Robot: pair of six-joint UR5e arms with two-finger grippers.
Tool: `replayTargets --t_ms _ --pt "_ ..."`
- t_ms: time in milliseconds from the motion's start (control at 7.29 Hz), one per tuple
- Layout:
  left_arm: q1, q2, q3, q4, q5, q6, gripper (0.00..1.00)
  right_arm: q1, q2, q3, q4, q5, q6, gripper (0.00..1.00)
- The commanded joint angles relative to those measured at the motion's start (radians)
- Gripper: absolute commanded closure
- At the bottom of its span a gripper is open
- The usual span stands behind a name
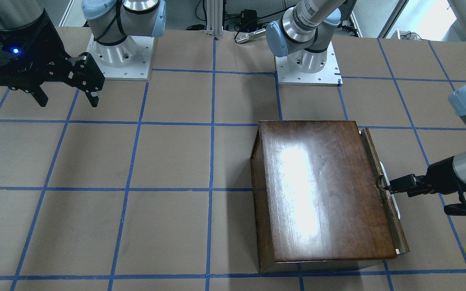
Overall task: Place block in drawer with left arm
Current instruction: 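Pull the drawer outward from the cabinet with the left gripper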
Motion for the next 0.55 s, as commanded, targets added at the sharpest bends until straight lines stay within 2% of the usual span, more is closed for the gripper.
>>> replayTargets --t_ms 0,411 --pt "0.022 -0.001 0.001 0.0 0.001 0.014 0.0 0.0 0.0 0.0 0.0 -0.001 0.0 0.0" --pt "0.037 -0.001 0.004 0.0 0.001 0.032 0.0 0.0 0.0 0.0 0.0 0.0 0.0 0.0"
